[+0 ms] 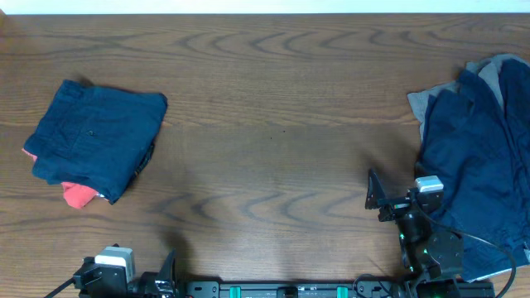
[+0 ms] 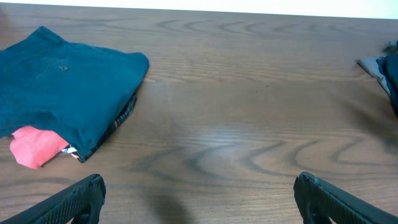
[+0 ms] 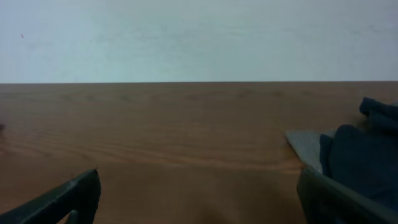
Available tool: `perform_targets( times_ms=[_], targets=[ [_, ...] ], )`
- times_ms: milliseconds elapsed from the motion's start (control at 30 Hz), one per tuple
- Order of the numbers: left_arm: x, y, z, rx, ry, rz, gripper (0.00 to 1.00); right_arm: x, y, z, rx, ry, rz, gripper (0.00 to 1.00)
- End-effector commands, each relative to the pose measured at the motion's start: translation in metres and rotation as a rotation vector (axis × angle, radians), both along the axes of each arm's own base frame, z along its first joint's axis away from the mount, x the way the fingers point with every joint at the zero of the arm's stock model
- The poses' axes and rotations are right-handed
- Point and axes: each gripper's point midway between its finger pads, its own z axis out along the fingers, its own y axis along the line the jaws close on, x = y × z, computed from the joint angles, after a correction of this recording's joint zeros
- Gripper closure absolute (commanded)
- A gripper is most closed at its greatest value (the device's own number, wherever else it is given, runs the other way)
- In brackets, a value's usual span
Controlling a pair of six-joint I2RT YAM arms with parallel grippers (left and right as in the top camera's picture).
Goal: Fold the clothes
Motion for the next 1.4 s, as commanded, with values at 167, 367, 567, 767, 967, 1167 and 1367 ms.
perform_targets(
  times_ms=[167, 367, 567, 767, 967, 1167, 1367],
  targets=[
    [-0.0005, 0.0017, 0.0018, 0.015, -0.009, 0.004, 0.02, 0.0003, -0.0029, -0.0011, -0.023, -0.001, -0.010, 0.01],
    [-0.0005, 0.0017, 0.0018, 0.015, -0.009, 0.004, 0.02, 0.0003, -0.0029, -0.0011, -0.023, -0.001, -0.010, 0.01],
    [-0.0005, 0.0017, 0.0018, 0.015, -0.009, 0.004, 0.02, 0.0003, -0.0029, -0.0012, -0.023, -0.001, -0.010, 0.01],
    [-0.0005, 0.0017, 0.0018, 0.015, -0.009, 0.004, 0.02, 0.0003, -0.0029, -0.0012, -0.023, -0.001, -0.010, 0.01],
    [-0.0008, -0.0001, 0.0018, 0.015, -0.008, -0.019, 0.02, 0.0004, -0.0029, -0.0013, -0.023, 0.000, -0.010, 0.01],
    [-0.0008, -0.0001, 0.0018, 0.015, -0.008, -0.019, 0.02, 0.0003, -0.0029, -0.0012, -0.023, -0.001, -0.010, 0.01],
    [-0.0006, 0.0005, 0.0017, 0.014, -0.008, -0.012, 0.02, 0.0004, -0.0029, -0.0013, -0.023, 0.000, -0.010, 0.01]
  ],
)
